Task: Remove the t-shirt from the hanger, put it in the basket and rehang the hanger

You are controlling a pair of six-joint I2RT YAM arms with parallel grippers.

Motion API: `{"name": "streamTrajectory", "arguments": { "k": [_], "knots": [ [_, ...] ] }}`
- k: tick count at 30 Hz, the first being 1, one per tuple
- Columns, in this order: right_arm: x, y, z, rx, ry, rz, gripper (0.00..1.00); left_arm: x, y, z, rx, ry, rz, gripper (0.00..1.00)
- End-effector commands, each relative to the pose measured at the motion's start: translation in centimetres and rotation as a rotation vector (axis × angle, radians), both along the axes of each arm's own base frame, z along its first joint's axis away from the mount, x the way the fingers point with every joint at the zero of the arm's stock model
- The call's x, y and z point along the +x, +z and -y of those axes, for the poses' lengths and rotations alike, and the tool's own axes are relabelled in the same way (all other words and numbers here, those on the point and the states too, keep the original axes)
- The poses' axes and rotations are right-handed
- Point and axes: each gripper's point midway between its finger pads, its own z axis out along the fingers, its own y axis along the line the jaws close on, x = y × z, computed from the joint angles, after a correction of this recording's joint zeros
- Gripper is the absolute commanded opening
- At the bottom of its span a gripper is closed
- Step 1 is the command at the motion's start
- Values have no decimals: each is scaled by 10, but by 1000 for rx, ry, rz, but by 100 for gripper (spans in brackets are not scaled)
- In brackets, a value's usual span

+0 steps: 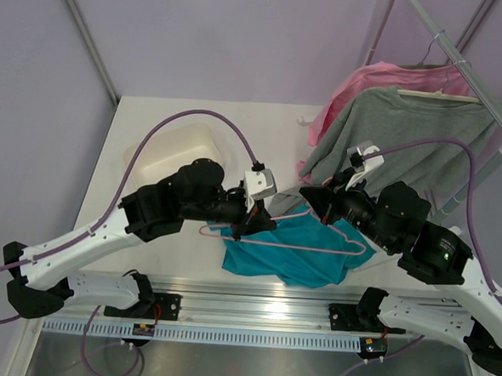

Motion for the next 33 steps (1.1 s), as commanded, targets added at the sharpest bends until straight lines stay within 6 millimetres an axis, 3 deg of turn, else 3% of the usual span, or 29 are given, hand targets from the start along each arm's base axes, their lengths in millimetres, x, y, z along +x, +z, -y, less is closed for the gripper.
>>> {"name": "streamTrajectory", "arguments": {
  "k": [1, 2, 3, 4, 6, 9, 15, 20, 24, 25, 26, 27, 29, 30, 33],
  "knots": [
    [-10, 15, 1, 10, 61, 40, 0, -9, 39, -2, -119, -36, 60, 0],
    [-12, 15, 2, 10, 66, 40, 0, -9, 37, -4, -107, -36, 65, 15],
    [-12, 12, 2, -1, 69, 35, 0, -9, 37, -5, -105, -37, 72, 39],
    [-14, 13, 1, 2, 83, 35, 0, -10, 36, -6, -104, -43, 73, 70],
    [-17, 13, 0, 3, 96, 32, 0, -12, 35, -6, -102, -54, 76, 73],
    [-20, 13, 1, 6, 110, 32, 0, -17, 32, -4, -95, -88, 59, 61],
    [-24, 17, 6, 26, 111, 40, 0, -20, 20, 1, -32, -116, 8, 1],
    [-26, 20, 9, 43, 107, 44, 0, -19, 23, 3, -47, -110, 3, 0],
    [-23, 22, 16, 50, 72, 46, 4, -14, 37, -3, -100, -55, 32, 0],
    [-23, 23, 18, 52, 65, 49, 8, -12, 41, -4, -115, -39, 40, 0],
    [-22, 24, 20, 57, 51, 52, 30, -7, 45, -7, -127, 1, 49, 0],
    [-21, 25, 23, 64, 40, 55, 41, -5, 47, -8, -134, 20, 54, 0],
    [-20, 25, 25, 66, 26, 58, 55, -1, 48, -10, -143, 44, 57, 0],
    [-20, 27, 26, 71, 23, 60, 69, 2, 49, -11, -146, 71, 60, 0],
    [-21, 26, 26, 70, 25, 55, 91, 7, 49, -13, -155, 106, 53, 0]
  ]
}}
